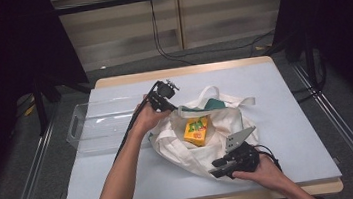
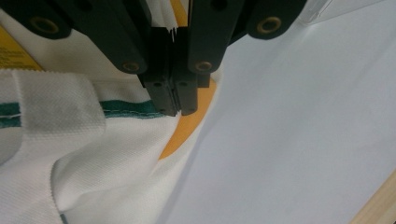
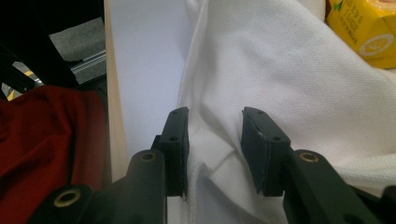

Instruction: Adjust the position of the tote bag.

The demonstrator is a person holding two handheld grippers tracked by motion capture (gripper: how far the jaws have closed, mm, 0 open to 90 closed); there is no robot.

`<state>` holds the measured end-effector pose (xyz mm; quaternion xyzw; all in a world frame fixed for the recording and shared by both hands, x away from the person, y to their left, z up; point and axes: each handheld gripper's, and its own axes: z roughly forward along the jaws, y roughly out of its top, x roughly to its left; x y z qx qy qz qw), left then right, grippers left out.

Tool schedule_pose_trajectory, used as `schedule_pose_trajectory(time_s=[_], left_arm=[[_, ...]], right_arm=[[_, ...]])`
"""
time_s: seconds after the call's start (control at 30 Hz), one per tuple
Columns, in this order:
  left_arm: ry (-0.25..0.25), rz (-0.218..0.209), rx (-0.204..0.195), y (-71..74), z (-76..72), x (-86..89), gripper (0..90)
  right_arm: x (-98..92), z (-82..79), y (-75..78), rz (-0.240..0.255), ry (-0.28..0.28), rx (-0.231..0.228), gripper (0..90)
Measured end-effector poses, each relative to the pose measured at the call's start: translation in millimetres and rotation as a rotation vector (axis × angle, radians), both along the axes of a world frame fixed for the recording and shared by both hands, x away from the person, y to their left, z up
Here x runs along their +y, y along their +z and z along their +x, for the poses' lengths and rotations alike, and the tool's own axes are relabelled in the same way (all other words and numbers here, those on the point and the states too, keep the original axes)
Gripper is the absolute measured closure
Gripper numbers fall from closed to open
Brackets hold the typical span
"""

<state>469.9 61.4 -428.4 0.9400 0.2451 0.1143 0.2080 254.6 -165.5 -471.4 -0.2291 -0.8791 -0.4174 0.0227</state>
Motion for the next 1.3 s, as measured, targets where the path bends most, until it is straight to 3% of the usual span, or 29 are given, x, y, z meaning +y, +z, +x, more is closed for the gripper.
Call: schedule_pose_trajectory(time_s=[0.13, 0.2, 0.23, 0.27, 0.3, 0.37, 0.5, 0.57, 0.6, 0.73, 0.8, 0.9, 0.97, 1.0, 1.13, 1.3], left_arm=[[-0.011, -0.018, 0.012, 3.1, -1.1, 2.8, 86.8], [-0.005, -0.066, 0.006, 6.5, -3.3, 6.5, 83.9], [-0.014, -0.075, 0.004, 8.5, -4.7, 8.8, 80.3], [-0.004, -0.115, 0.009, 9.3, -7.1, 10.7, 75.2], [-0.031, -0.113, 0.01, 12.4, -7.2, 15.3, 73.9], [-0.022, -0.163, 0.01, 14.1, -10.9, 21.7, 67.4], [-0.052, -0.178, -0.001, 19.8, -21.1, 29.0, 56.9], [-0.034, -0.232, -0.021, 20.7, -28.3, 29.8, 50.4], [-0.059, -0.22, -0.023, 23.2, -30.5, 32.4, 49.5], [-0.077, -0.237, -0.042, 27.5, -39.7, 36.8, 42.1], [-0.052, -0.286, -0.055, 33.9, -48.4, 41.3, 41.5], [-0.072, -0.327, -0.069, 44.5, -56.5, 48.9, 41.7], [-0.1, -0.385, -0.059, 50.2, -66.8, 52.7, 46.8], [-0.114, -0.394, -0.068, 52.0, -72.4, 53.3, 50.3], [-0.193, -0.384, -0.068, 54.9, -94.5, 52.1, 59.7], [-0.273, -0.375, -0.056, 52.7, -118.8, 50.0, 60.7]], right_arm=[[-0.4, 0.2, 0.8, 0.001, 0.002, -0.006, 61.0], [-1.7, 0.7, 2.4, 0.017, 0.011, -0.01, 57.8], [-3.1, 1.2, 3.9, 0.029, 0.012, -0.015, 54.4], [-4.8, 1.5, 5.9, 0.039, 0.002, -0.016, 53.4], [-6.9, 2.4, 7.4, 0.049, -0.004, -0.023, 53.0], [-11.4, 3.2, 11.1, 0.073, -0.02, -0.027, 52.1], [-18.0, 4.0, 17.6, 0.098, -0.053, -0.055, 52.0], [-20.3, 4.5, 19.6, 0.105, -0.064, -0.068, 52.3], [-21.1, 4.7, 20.2, 0.108, -0.072, -0.069, 52.3], [-25.8, 6.8, 23.8, 0.118, -0.083, -0.076, 54.3], [-29.7, 8.2, 26.8, 0.122, -0.103, -0.081, 54.4], [-35.1, 10.9, 30.7, 0.132, -0.112, -0.095, 54.4], [-38.4, 13.3, 34.1, 0.13, -0.123, -0.11, 54.4], [-40.0, 14.4, 36.0, 0.135, -0.13, -0.112, 54.4], [-44.8, 20.1, 44.1, 0.151, -0.14, -0.126, 57.1], [-49.6, 29.3, 51.4, 0.156, -0.157, -0.145, 59.2]])
